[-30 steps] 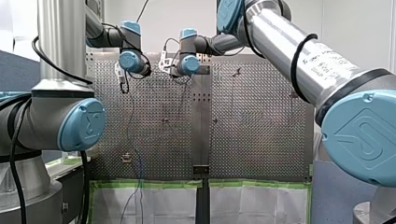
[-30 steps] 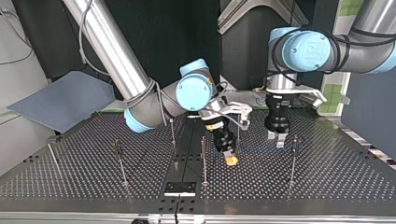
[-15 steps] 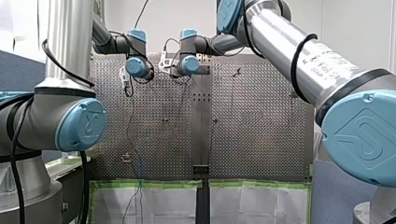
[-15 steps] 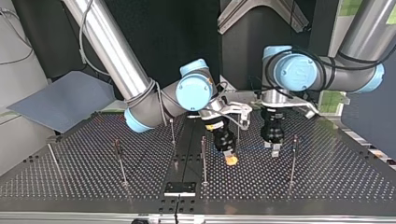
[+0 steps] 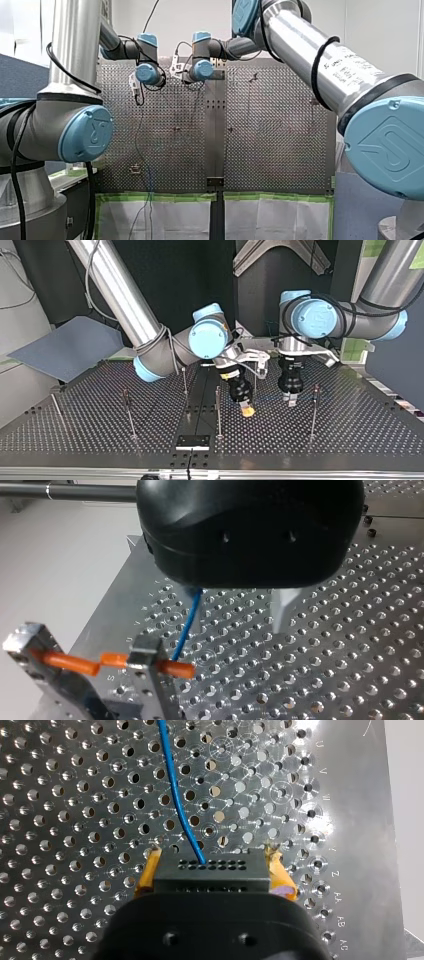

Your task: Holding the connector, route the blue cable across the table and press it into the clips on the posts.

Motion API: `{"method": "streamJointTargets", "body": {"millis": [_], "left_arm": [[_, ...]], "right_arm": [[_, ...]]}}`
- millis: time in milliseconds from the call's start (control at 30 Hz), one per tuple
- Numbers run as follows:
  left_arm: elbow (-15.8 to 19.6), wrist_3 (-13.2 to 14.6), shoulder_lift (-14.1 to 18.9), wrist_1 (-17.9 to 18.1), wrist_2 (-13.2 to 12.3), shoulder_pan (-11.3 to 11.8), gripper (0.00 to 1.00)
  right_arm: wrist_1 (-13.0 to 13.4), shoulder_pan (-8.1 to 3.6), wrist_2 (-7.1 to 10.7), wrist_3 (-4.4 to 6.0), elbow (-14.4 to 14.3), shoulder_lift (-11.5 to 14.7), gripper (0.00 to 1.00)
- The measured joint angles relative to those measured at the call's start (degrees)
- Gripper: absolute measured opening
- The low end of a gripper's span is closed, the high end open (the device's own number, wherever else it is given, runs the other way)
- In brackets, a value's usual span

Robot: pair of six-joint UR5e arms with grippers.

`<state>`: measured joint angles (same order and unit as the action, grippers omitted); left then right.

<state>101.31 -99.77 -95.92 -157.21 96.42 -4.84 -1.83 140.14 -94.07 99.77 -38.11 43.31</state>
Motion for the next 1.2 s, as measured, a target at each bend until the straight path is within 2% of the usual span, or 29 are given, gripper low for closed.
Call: {"method": "streamJointTargets", "body": {"millis": [33, 300, 467, 600, 833, 1067, 1200], "left_arm": [[0.0, 0.0, 0.0, -0.1, 0.2, 0.0, 0.00], [0.4, -0.2, 0.0, -1.2, 2.9, -0.1, 0.00], [0.9, -0.2, 0.0, -1.3, 3.7, -0.1, 0.00], [1.7, -0.2, 0.0, -1.2, 4.3, -0.2, 0.00], [5.2, -0.1, 0.0, -0.3, 4.9, -0.4, 0.00], [8.6, -0.4, 0.0, 2.7, 4.8, -0.4, 0.00], [10.9, -0.5, -1.2, 3.9, 4.8, -0.5, 0.00]], "right_arm": [[0.0, 0.00, 0.03, 0.00, 0.0, 0.0, 0.00], [-0.1, -0.01, 0.10, 0.01, 0.0, 0.0, 0.00], [-0.1, 0.00, 0.10, 0.06, 0.0, 0.0, 0.00], [-0.2, 0.01, 0.11, 0.50, -0.2, 0.0, 0.00], [0.0, 0.00, -0.05, 0.85, -2.3, -0.1, 0.00], [0.1, 0.00, -0.05, 0.82, -5.4, -0.1, 0.00], [0.1, 0.01, -0.04, 0.65, -7.0, -0.1, 0.00]]}}
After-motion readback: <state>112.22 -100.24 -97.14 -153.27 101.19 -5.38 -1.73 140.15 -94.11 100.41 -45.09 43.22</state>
